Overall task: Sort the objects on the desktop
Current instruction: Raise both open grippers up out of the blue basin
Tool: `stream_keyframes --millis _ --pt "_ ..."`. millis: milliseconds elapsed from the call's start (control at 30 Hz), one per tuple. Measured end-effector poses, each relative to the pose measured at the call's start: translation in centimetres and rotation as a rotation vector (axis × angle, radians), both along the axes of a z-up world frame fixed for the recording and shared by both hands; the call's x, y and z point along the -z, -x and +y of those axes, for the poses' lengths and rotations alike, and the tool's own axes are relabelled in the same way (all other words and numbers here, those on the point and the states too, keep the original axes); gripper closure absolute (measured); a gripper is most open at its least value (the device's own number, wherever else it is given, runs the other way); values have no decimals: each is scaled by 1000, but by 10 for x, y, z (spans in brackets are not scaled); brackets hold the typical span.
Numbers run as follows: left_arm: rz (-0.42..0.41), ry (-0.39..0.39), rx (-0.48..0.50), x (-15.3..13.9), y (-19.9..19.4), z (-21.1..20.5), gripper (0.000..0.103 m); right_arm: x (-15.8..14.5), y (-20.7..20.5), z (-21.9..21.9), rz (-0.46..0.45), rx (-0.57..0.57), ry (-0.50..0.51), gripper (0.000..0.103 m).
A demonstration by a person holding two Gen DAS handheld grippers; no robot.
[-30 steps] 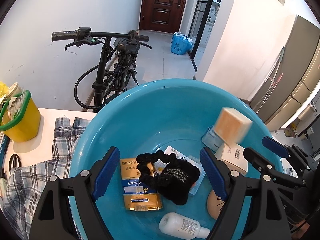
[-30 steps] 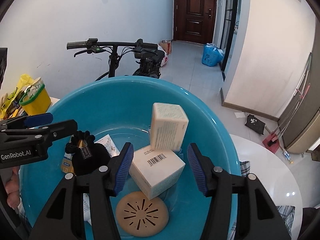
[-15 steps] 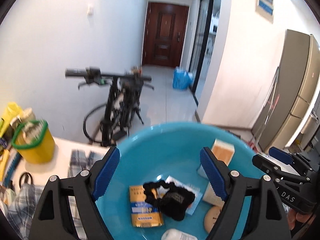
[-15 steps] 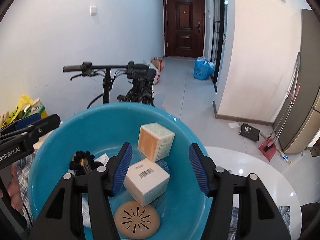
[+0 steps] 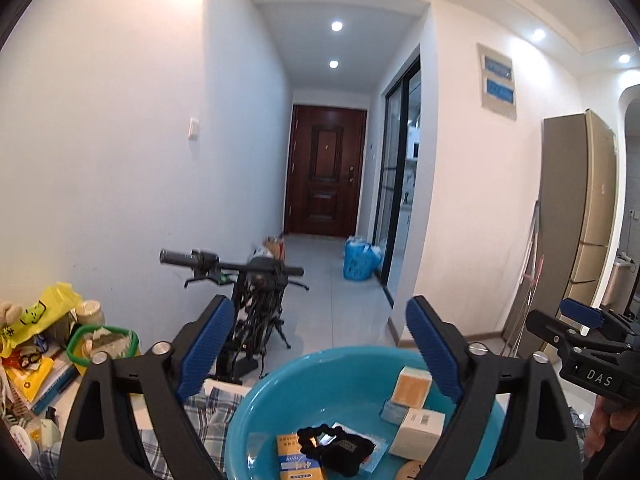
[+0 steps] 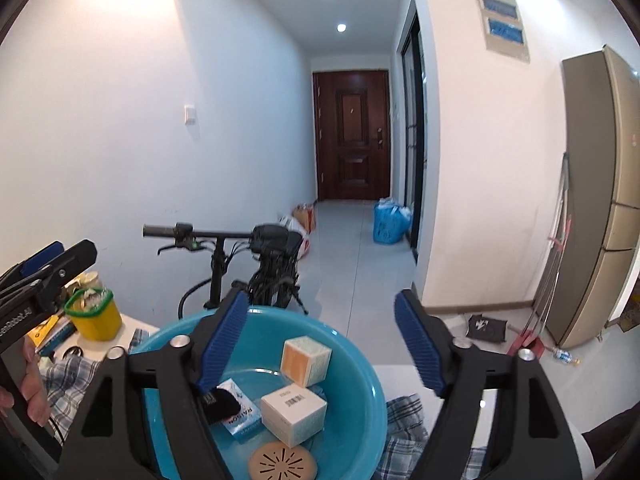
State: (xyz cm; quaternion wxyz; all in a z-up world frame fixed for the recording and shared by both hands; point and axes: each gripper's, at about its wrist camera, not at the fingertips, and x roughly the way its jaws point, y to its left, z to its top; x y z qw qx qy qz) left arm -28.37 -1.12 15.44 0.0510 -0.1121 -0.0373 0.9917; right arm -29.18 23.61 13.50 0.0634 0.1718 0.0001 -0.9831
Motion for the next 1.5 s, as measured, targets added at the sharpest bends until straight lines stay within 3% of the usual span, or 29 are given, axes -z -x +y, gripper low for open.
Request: stream_keyframes --millis 67,233,567,700,1100,1200,1333,1500 --pt "43 -7 9 -8 -12 -1 1 -8 -10 0 39 2 3 21" --pt "137 -23 24 -24 -39 -3 0 -26 -34 4 129 7 19 0" --pt "229 -60 18 -47 -86 -12 0 -50 -76 13 285 38 45 0" --pt "247 -55 13 -49 -95 -12 0 -51 -80 11 297 44 32 0" --pt "192 -79 25 -51 -98 -11 0 -54 -88 17 309 41 57 0" --pt "241 -101 49 -58 -119 -14 0 -58 -99 18 340 36 68 0" --pt "314 -79 6 -64 -144 -14 0 -64 -115 21 383 30 88 0" --pt "312 -85 12 -72 -165 -17 0 -73 -141 18 422 24 76 0"
